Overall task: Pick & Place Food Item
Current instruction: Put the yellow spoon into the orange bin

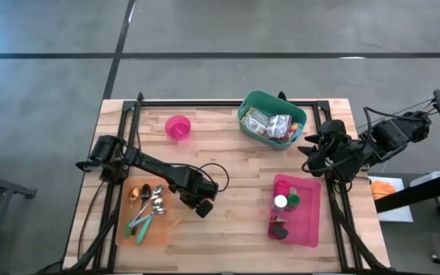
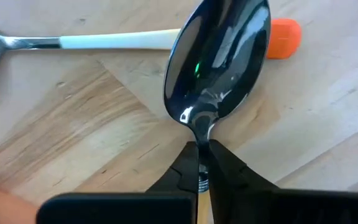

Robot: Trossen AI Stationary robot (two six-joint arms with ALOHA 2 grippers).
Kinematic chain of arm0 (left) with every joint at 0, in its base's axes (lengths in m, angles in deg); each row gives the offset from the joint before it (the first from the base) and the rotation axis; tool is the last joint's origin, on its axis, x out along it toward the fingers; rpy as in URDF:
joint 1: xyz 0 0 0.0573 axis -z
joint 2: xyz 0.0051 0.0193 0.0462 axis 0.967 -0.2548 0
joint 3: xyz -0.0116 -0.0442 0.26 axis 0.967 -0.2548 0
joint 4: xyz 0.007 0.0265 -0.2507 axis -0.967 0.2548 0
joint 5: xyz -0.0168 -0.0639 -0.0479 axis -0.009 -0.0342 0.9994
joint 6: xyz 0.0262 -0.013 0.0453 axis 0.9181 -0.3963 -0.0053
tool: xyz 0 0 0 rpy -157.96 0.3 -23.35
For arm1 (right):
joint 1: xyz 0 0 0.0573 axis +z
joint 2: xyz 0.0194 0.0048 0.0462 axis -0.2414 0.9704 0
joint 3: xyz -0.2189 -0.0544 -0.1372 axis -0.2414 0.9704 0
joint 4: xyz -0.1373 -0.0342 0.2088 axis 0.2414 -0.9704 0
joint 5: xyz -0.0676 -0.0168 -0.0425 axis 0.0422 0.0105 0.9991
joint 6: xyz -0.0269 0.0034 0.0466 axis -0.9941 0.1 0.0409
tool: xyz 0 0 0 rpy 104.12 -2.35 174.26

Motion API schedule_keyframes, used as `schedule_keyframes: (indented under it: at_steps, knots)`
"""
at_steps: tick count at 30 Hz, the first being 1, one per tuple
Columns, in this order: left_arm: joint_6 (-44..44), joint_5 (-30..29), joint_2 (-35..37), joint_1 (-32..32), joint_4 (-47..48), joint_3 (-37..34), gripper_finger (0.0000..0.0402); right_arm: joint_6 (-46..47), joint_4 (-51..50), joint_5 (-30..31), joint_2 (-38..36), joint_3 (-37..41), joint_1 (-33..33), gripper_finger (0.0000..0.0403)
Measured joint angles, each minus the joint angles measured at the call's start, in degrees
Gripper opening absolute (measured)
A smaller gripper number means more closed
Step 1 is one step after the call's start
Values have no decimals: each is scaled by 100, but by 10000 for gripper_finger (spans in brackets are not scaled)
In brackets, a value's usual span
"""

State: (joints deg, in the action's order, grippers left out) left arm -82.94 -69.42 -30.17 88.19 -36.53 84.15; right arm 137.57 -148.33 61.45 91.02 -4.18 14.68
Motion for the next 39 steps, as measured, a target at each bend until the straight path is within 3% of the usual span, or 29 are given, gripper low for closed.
schedule_keyframes:
  at_steps: [14, 25, 32, 39]
  knots:
    - [-6, -20, 49, -2, 93, 493, 2, -156, 15, 2, 0, 0, 0, 210]
    - [129, 1, 135, -5, 679, 857, 1, -358, 12, 4, -4, 0, 0, 210]
    - [120, -146, 816, -24, 1174, 1202, 1, -435, 42, 20, -7, 0, -2, 210]
    - [-602, -335, 2250, -6, 1505, 967, 0, -668, 69, 62, -1, 0, -2, 210]
